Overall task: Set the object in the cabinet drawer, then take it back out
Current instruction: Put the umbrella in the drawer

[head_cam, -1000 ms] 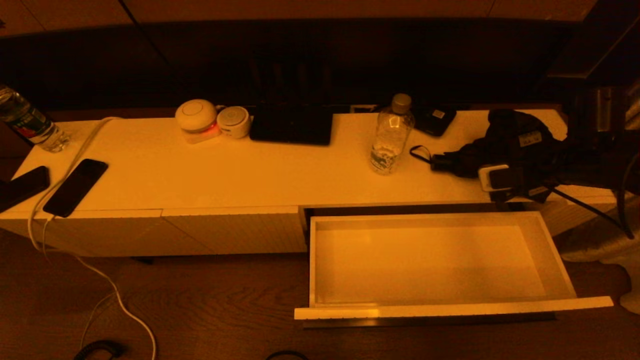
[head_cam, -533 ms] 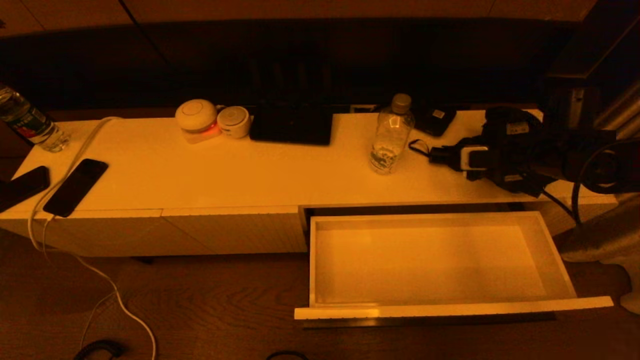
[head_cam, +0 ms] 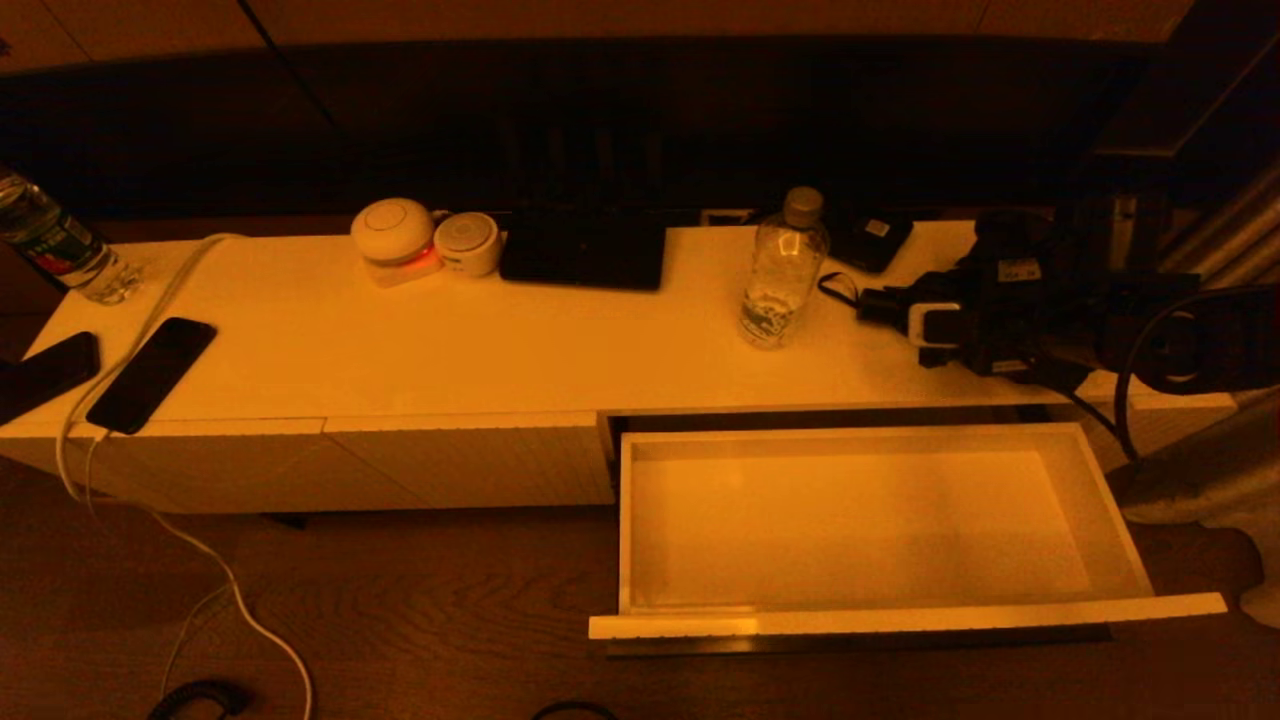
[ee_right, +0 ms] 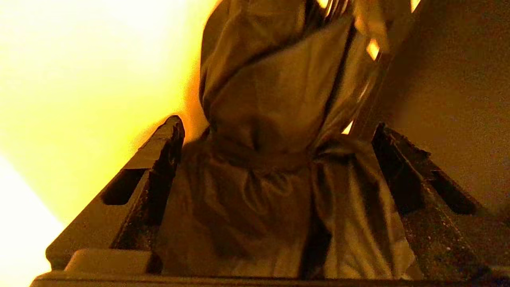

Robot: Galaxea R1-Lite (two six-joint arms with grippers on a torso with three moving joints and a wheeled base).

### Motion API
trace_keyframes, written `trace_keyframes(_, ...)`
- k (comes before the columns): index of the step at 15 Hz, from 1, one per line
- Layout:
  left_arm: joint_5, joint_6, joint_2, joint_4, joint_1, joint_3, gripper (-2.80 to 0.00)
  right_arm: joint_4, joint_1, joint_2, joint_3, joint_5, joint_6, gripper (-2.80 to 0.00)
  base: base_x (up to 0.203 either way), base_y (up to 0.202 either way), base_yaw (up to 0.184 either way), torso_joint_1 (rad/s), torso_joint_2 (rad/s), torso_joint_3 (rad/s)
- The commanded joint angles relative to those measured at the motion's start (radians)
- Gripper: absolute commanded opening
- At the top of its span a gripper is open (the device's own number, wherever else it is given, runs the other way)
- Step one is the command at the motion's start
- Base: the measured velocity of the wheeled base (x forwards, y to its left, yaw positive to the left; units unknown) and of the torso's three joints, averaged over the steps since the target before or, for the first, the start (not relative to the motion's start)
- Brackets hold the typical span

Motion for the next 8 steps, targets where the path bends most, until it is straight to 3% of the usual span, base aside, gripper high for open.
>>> trace_keyframes(1, 0.000, 0.000, 0.000, 0.000, 0.000, 0.000, -2.80, -0.001, 0.000, 0.005, -0.004, -0.015, -0.007, 0.00, 0.000, 0.000, 0.000, 0.000, 0.00, 0.000)
trace_keyframes(4, 0.000, 0.000, 0.000, 0.000, 0.000, 0.000, -2.80, -0.001, 0.008, -0.001, -0.013, -0.064, 0.004, 0.00, 0.000, 0.000, 0.000, 0.000, 0.00, 0.000)
trace_keyframes(5, 0.000, 0.000, 0.000, 0.000, 0.000, 0.000, -2.80, -0.001, 0.008, -0.001, -0.013, -0.071, 0.004, -2.80, 0.000, 0.000, 0.000, 0.000, 0.00, 0.000)
trace_keyframes(8, 0.000, 0.000, 0.000, 0.000, 0.000, 0.000, -2.80, 0.004, 0.009, 0.009, -0.008, -0.089, 0.029, -2.80, 0.000, 0.000, 0.000, 0.000, 0.00, 0.000)
